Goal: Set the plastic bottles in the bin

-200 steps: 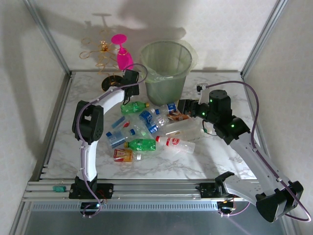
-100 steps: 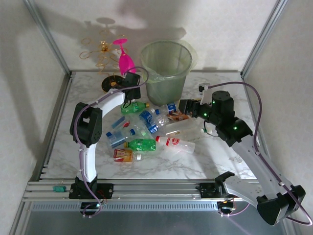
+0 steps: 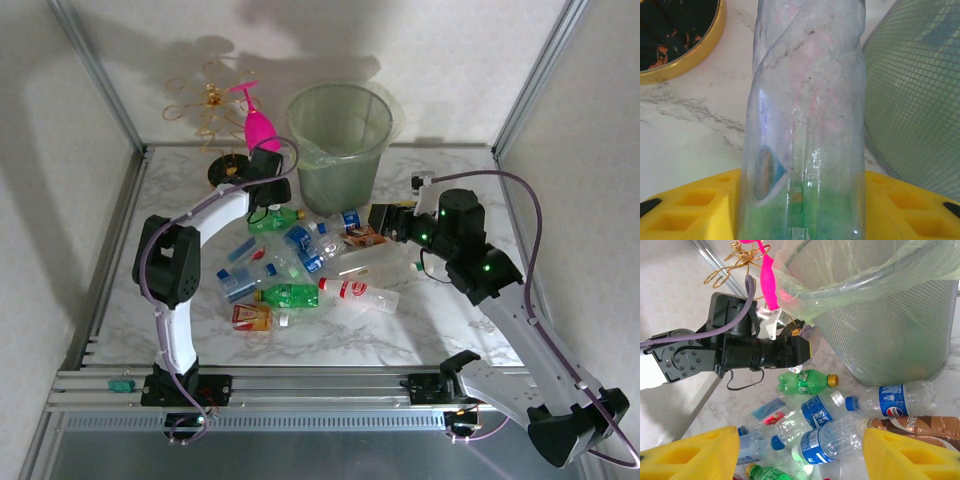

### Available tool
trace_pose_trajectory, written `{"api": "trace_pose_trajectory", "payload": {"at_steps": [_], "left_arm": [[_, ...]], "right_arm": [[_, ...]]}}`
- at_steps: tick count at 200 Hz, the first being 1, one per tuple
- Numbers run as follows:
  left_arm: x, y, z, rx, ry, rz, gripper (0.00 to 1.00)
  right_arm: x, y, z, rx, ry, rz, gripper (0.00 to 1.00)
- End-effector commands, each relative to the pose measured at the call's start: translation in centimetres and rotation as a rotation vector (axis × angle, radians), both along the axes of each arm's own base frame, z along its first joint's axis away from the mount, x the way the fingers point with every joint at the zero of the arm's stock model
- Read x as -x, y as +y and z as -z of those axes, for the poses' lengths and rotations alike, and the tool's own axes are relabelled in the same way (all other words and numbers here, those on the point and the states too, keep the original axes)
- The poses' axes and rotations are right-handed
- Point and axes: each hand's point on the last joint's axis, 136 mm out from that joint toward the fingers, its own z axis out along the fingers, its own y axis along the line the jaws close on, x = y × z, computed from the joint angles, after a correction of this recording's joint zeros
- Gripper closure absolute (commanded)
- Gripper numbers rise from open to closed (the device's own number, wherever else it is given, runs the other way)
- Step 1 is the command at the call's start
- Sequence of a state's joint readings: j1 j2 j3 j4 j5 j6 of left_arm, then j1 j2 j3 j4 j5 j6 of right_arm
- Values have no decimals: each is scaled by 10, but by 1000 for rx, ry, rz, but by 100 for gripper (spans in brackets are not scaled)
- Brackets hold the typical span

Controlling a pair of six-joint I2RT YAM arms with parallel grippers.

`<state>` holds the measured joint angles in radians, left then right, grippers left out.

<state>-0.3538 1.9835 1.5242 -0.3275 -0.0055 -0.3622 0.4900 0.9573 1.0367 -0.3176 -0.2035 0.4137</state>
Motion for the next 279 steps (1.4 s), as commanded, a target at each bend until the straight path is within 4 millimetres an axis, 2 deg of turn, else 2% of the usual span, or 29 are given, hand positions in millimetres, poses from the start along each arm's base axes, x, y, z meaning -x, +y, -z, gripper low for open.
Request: {"api": "trace_pose_trajectory", "payload": {"at_steps": [1, 38, 101, 174, 198, 228, 258, 279], "left_arm": [[7, -7, -10, 63, -12, 7, 49], [13, -8, 2, 82, 12, -1, 49], [30, -19, 0, 175, 40, 31, 48], [38, -32, -20, 350, 71, 67, 48], [40, -37, -36, 402, 55, 79, 48], [50, -40, -67, 457, 17, 94, 49], [74, -39, -99, 478, -34, 113, 49], [98, -42, -117, 483, -68, 134, 49]], "right_arm": [[4, 0, -2, -17, -5, 0, 34], [7, -1, -3, -22, -6, 4, 34], [12, -5, -4, -31, -4, 13, 34], [14, -4, -8, -36, -5, 7, 34], [14, -4, -9, -39, -5, 5, 34], [14, -2, -10, -40, -1, 1, 34], [14, 1, -12, -49, 3, -11, 34], [12, 4, -9, -49, 12, -22, 33]]}}
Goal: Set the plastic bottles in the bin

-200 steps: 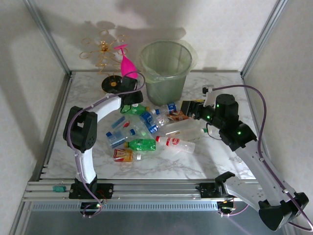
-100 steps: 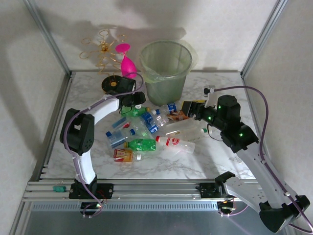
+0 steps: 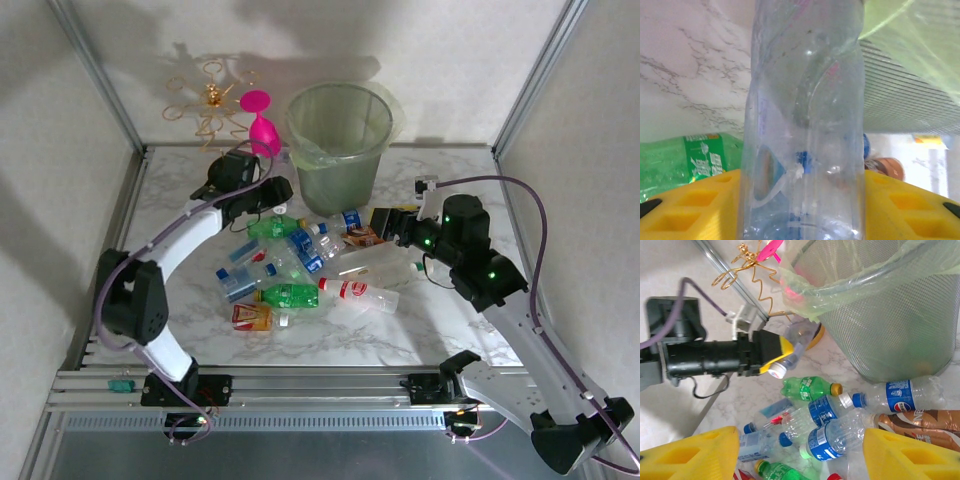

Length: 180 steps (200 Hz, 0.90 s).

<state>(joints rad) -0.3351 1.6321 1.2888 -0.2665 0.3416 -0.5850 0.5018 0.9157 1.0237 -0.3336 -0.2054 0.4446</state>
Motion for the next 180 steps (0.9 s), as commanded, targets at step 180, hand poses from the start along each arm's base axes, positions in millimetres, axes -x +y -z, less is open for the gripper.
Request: {"api": "trace_pose_trajectory", "payload": {"at_steps": [180], "left_arm": [[162, -24, -153, -30, -542, 210, 50]], "right_arm": [[-2, 109, -70, -271, -23, -456, 1]]}}
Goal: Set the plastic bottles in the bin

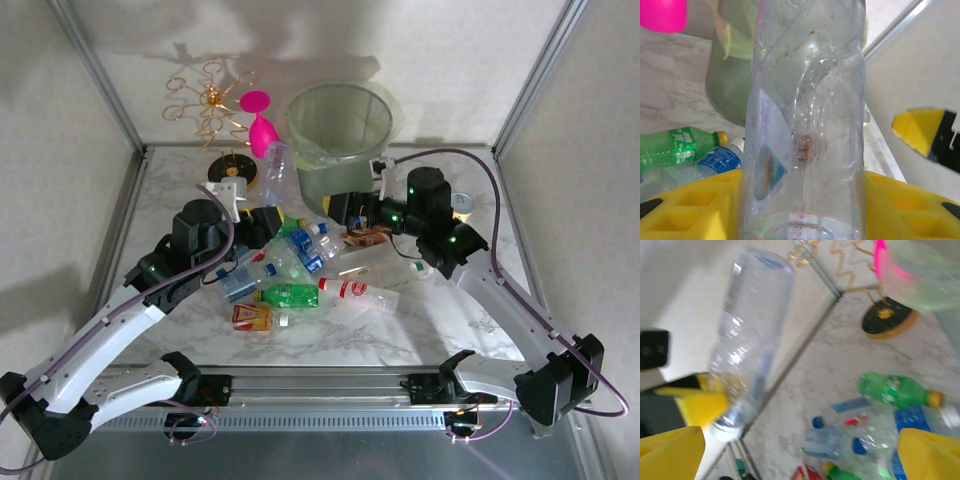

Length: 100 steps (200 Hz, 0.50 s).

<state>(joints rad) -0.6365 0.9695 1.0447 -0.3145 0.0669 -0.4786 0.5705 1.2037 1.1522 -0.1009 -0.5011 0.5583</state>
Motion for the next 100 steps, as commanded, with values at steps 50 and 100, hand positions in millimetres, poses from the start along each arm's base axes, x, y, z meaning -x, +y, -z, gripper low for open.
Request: {"api": "trace_pose_trajectory", "payload": {"at_steps": [50, 100], "left_arm": [[27, -52, -45, -23, -211, 237, 51], [35, -76, -47, -51, -236, 316, 51]], "right_arm": [[-6, 31, -68, -155, -97, -134, 1], [-13, 36, -75, -182, -91, -134, 9]]}}
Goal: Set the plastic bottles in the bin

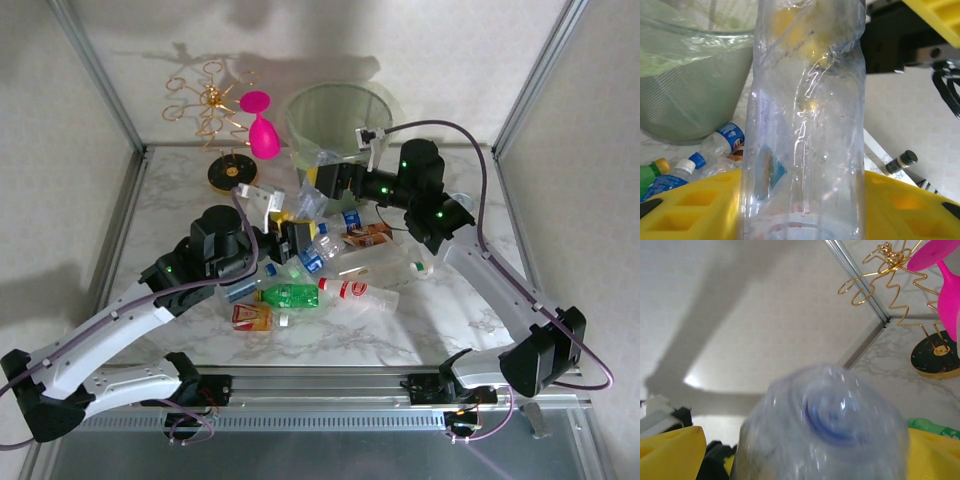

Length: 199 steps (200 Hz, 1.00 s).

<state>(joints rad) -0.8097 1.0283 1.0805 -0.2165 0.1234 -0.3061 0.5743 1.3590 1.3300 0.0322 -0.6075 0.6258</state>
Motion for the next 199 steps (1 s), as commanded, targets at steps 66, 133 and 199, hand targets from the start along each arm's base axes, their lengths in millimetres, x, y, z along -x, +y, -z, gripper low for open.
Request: {"api": "trace_pose_trajectory", "payload": {"at_steps": [66, 133, 199], "left_arm": [[1, -15, -29, 5, -80, 57, 44], [-1, 36, -84, 112, -252, -159, 9], [-21, 65, -47, -2, -242, -351, 11]], "right_arm": [[6, -2, -25, -90, -4, -1, 50], [-39, -34, -50, -93, -13, 188, 51], [-149, -108, -58, -130, 40, 437, 53]]}}
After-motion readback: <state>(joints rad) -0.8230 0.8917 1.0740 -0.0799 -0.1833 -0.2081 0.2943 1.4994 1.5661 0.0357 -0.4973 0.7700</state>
